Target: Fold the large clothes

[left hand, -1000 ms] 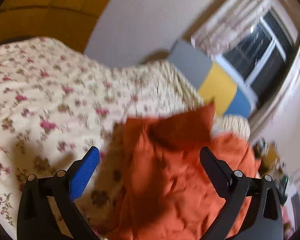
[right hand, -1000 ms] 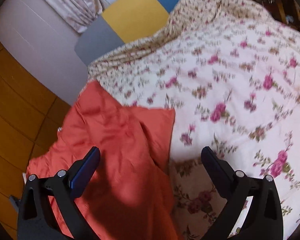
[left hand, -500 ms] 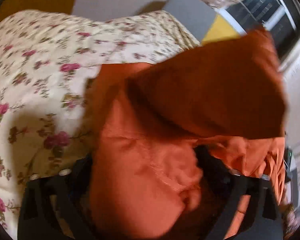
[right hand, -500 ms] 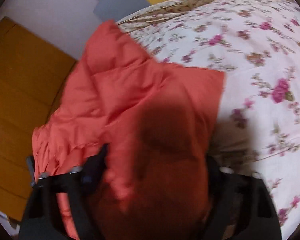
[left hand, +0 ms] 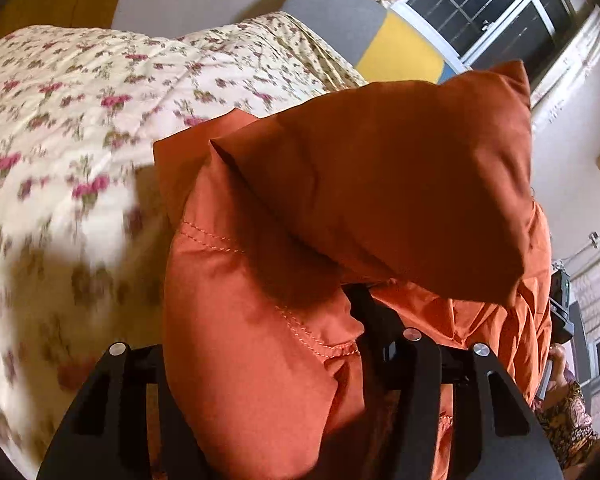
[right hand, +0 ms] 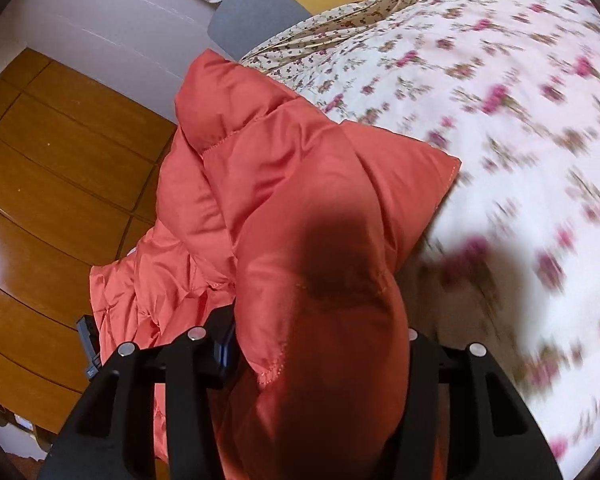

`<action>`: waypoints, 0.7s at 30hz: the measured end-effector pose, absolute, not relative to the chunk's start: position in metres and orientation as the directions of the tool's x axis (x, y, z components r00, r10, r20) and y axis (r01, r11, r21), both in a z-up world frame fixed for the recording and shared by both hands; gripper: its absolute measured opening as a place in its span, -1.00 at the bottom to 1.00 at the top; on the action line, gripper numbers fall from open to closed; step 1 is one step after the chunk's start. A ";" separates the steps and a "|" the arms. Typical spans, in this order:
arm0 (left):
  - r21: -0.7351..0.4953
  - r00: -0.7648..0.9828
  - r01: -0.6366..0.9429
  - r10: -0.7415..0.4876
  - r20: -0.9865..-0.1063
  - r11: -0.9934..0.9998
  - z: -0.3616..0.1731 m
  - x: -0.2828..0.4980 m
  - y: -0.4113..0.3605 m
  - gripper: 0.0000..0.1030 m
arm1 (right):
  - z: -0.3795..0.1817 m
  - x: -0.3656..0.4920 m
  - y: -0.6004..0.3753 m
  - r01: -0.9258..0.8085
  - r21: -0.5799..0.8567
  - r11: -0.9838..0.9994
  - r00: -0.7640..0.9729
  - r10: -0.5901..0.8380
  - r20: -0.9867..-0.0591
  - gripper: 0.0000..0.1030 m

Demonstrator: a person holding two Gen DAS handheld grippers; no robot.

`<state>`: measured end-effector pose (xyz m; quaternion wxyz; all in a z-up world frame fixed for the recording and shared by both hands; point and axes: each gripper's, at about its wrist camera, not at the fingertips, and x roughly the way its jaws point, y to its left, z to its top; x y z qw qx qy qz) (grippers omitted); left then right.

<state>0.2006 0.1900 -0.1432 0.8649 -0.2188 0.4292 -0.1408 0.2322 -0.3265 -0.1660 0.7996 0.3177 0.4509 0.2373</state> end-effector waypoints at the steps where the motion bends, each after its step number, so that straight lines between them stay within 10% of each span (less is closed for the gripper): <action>1: -0.504 0.589 0.060 -0.438 -0.679 0.862 -0.144 0.190 0.187 0.05 | -0.165 0.226 -0.328 -0.092 0.718 0.690 0.484 0.661 -0.573 -0.06; 8: -0.487 0.603 0.072 -0.427 -0.674 0.870 -0.144 0.146 0.169 0.06 | -0.161 0.184 -0.334 -0.060 0.682 0.729 0.534 0.601 -0.595 0.09; 12: -0.415 0.627 0.033 -0.342 -0.700 0.909 -0.137 0.134 0.166 0.47 | -0.148 0.173 -0.338 -0.004 0.567 0.823 0.571 0.468 -0.675 0.71; 21: -0.177 0.748 0.040 -0.147 -0.647 0.983 -0.085 0.114 0.174 0.79 | -0.098 0.188 -0.349 -0.084 0.445 0.892 0.660 0.384 -0.646 0.81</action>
